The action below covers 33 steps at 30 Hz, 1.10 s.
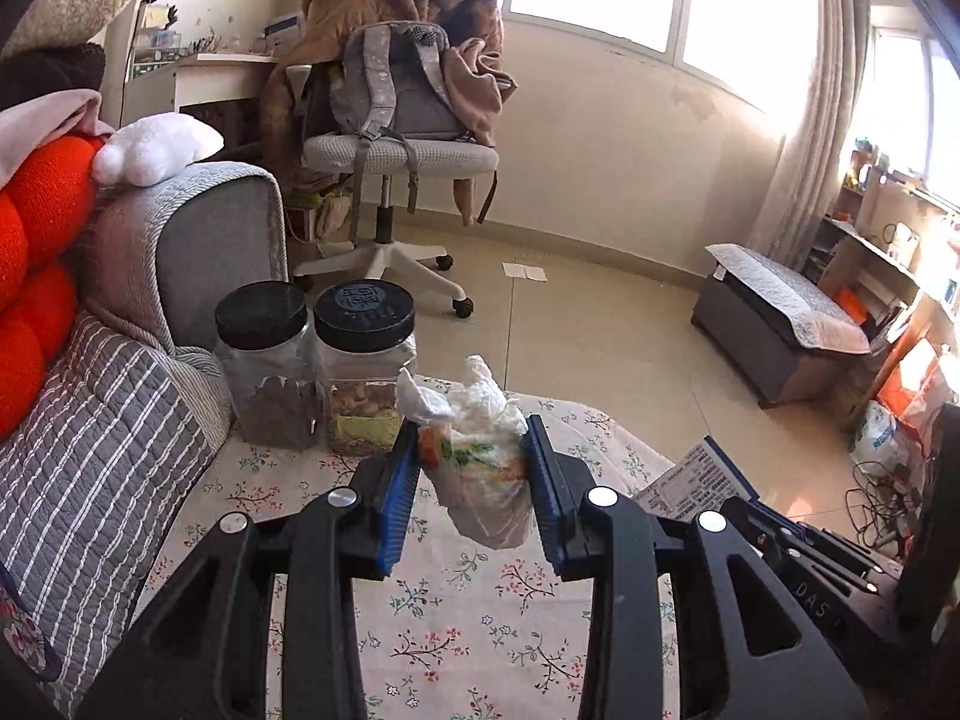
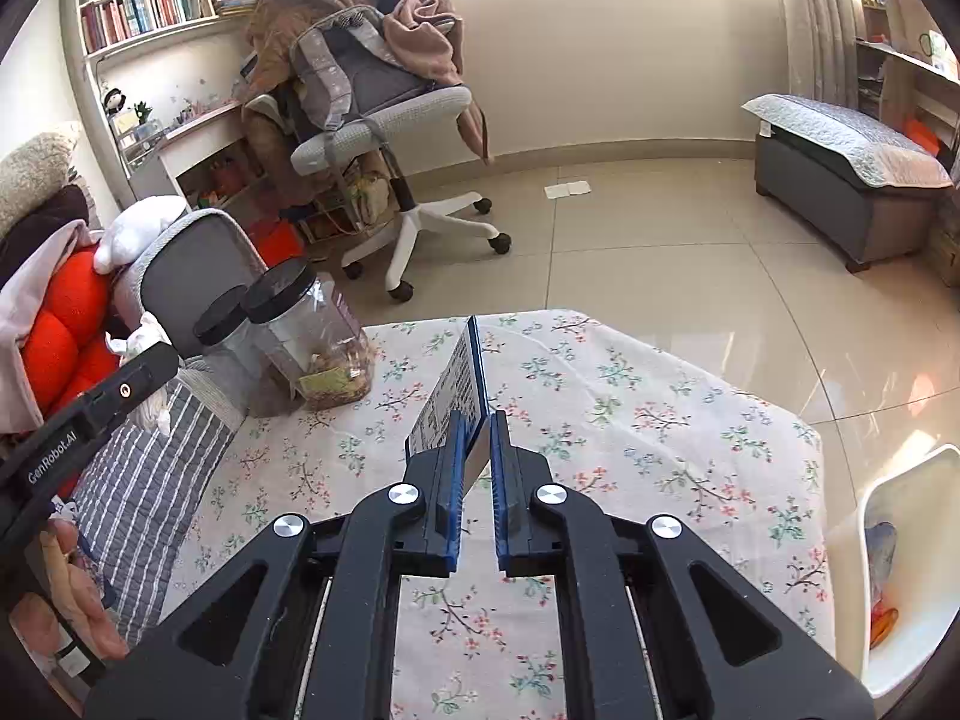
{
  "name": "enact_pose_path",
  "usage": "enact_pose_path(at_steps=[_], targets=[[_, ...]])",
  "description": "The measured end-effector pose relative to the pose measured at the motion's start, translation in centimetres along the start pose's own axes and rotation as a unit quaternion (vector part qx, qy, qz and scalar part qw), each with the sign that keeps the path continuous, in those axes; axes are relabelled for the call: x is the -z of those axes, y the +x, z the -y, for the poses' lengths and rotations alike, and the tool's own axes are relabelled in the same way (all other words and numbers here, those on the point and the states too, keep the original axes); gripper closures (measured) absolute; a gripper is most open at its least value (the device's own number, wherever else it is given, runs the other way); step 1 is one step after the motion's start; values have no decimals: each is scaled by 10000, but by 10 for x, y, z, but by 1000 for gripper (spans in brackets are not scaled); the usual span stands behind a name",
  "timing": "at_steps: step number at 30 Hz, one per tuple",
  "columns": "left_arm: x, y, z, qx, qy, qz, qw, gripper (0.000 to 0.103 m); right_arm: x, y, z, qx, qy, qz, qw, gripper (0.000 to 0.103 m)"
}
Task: Collect trash
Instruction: 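Carry the tissue and card box over the white bin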
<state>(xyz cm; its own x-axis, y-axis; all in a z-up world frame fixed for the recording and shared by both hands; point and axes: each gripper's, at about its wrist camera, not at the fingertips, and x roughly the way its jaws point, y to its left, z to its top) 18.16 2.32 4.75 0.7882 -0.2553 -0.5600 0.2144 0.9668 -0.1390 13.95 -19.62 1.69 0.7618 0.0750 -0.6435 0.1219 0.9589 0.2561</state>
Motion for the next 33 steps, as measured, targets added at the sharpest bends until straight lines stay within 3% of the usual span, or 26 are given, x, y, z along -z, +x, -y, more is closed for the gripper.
enact_pose_path(at_steps=[7, 17, 24, 28, 31, 33], targets=[[28, -4, 84, 365, 572, 26, 9977, 68, -2, -47, 76, 414, 283, 280, 9983, 96], [55, -10, 191, 1062, 926, -131, 9899, 68, 12, -117, 180, 1245, 584, 577, 9888, 96], [68, -14, 267, 1517, 1324, -275, 9791, 68, 36, -150, 253, 1906, 757, 413, 9779, 95], [79, -15, 313, 1830, 1529, -391, 9704, 68, 52, -158, 286, 2054, 781, 132, 9755, 92], [85, -11, 343, 2125, 1571, -587, 9627, 68, 66, -163, 305, 2240, 814, 71, 9712, 82], [89, -8, 363, 2266, 1609, -685, 9582, 68, 75, -170, 317, 2391, 869, 145, 9670, 46]])
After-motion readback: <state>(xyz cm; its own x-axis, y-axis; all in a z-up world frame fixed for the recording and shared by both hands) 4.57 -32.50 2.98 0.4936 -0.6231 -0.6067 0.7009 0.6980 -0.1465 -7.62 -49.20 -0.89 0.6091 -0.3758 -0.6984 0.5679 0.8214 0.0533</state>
